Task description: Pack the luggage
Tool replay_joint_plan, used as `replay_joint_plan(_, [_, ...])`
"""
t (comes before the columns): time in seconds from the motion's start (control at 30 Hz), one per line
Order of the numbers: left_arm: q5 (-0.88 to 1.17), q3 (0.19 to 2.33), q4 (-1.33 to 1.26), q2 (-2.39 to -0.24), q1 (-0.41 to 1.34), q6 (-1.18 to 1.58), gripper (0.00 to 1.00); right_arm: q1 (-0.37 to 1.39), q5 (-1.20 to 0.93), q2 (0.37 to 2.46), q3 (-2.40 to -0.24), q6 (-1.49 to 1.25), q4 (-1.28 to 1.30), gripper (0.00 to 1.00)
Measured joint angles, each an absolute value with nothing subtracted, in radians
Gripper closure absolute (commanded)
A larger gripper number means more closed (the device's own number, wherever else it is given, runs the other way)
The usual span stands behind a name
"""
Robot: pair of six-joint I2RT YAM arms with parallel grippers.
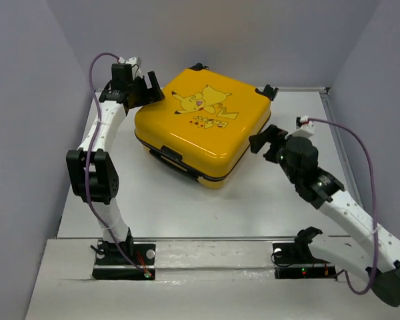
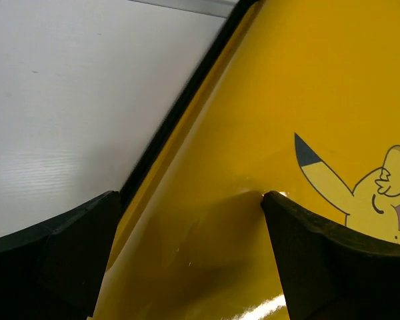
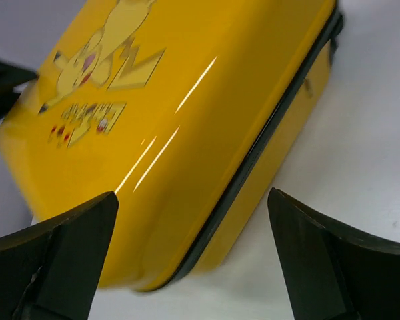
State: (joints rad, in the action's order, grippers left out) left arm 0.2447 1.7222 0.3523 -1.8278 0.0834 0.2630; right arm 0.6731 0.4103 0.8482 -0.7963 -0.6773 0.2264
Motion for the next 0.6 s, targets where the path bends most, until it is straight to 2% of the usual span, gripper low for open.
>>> replay_joint_plan(0.1, [0.347, 1.732, 0.326, -1.872, 0.083, 0.275, 0.01, 0.424, 0.234, 1.018, -0.908, -0.649, 0.187, 0.00])
replay_joint_plan(0.27, [0.434, 1.686, 0.231, -1.886, 0.080, 0.282, 0.01, 0.306, 0.057, 1.195, -0.927, -0.649, 0.115, 0.00])
replay_joint_plan(0.43, [0.455, 1.445, -0.043, -1.790, 0.083, 0.311, 0.01, 0.265, -0.125, 1.371, -1.045, -0.660, 0.035, 0.00])
replay_joint_plan(0.6, [0.329, 1.120, -0.191, -1.536, 0.134, 0.334, 0.01, 0.213, -0.277, 1.516, -1.161, -0.603, 0.019, 0.03])
